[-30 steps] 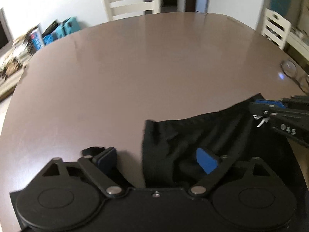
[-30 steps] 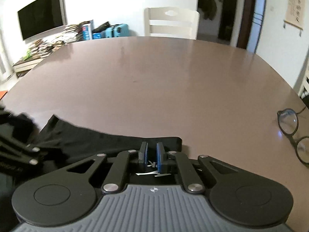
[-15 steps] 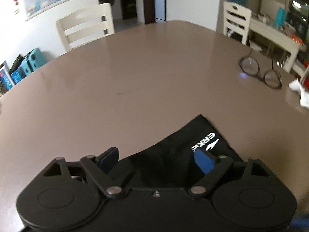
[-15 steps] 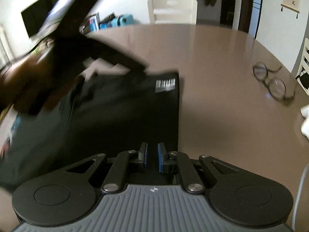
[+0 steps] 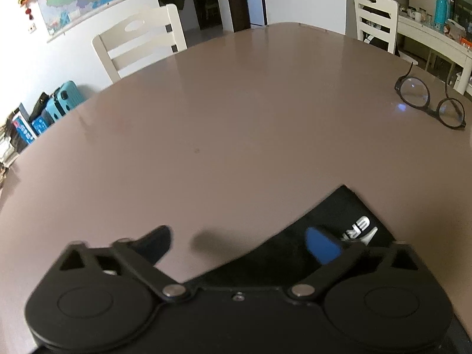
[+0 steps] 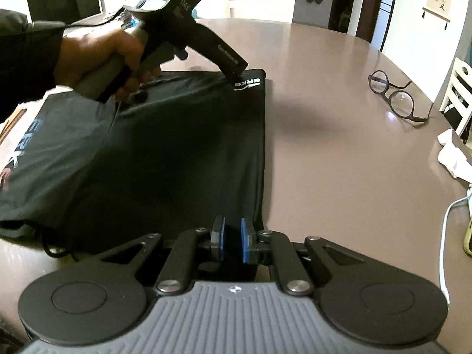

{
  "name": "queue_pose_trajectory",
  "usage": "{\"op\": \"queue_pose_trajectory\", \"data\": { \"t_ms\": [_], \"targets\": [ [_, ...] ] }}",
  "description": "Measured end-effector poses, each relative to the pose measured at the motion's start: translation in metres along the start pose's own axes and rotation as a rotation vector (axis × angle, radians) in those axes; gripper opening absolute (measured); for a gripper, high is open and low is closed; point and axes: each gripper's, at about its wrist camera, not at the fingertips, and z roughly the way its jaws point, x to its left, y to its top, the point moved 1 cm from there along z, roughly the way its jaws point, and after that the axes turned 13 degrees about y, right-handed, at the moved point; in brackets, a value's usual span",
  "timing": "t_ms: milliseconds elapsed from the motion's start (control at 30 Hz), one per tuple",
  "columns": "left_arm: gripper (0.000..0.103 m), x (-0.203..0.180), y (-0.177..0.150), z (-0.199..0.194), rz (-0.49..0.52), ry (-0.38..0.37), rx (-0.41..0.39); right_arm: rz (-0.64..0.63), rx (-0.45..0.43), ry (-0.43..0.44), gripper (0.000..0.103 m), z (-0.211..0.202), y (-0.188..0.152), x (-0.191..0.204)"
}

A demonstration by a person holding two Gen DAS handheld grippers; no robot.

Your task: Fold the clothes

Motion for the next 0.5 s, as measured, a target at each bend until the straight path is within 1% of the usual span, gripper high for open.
{"op": "queue_pose_trajectory", "data": {
  "t_ms": [33,100,133,167,233,267,400,467,500],
  "targets": [
    [0.082,0.000,0.001,-0.004,0.002,-0.021,-0.006,0.011,-0.017,0.001,0.010,-0.004,0.004,0.002],
    [0.082,-0.013,0.004,-0.014,0.070,-0.055,-0.038,0.011,-0.042,-0.005,0.010,-0.005,0.007,0.004],
    [0.082,-0.021,0.004,-0.018,0.106,-0.073,-0.047,0.021,-0.024,-0.010,0.010,-0.001,0.006,0.002],
    [0.082,-0.023,0.004,-0.018,0.112,-0.073,-0.048,0.031,-0.007,-0.015,0.010,0.003,0.005,0.001],
    [0.081,-0.035,0.003,-0.017,0.155,-0.063,-0.047,0.042,-0.005,-0.013,0.010,0.001,-0.002,0.002],
    [0.079,-0.039,0.001,-0.013,0.166,-0.057,-0.030,0.042,-0.002,-0.017,0.010,-0.002,-0.006,0.004],
    [0.080,-0.040,0.001,-0.010,0.140,-0.054,-0.003,0.064,-0.008,-0.028,0.010,-0.009,-0.014,0.005],
    [0.084,-0.046,0.003,-0.011,0.171,-0.016,-0.016,0.069,-0.004,-0.037,0.011,-0.010,-0.014,0.007],
    [0.080,-0.047,0.003,-0.014,0.186,0.001,-0.023,0.071,-0.002,-0.042,0.011,-0.010,-0.015,0.008]
  ]
}}
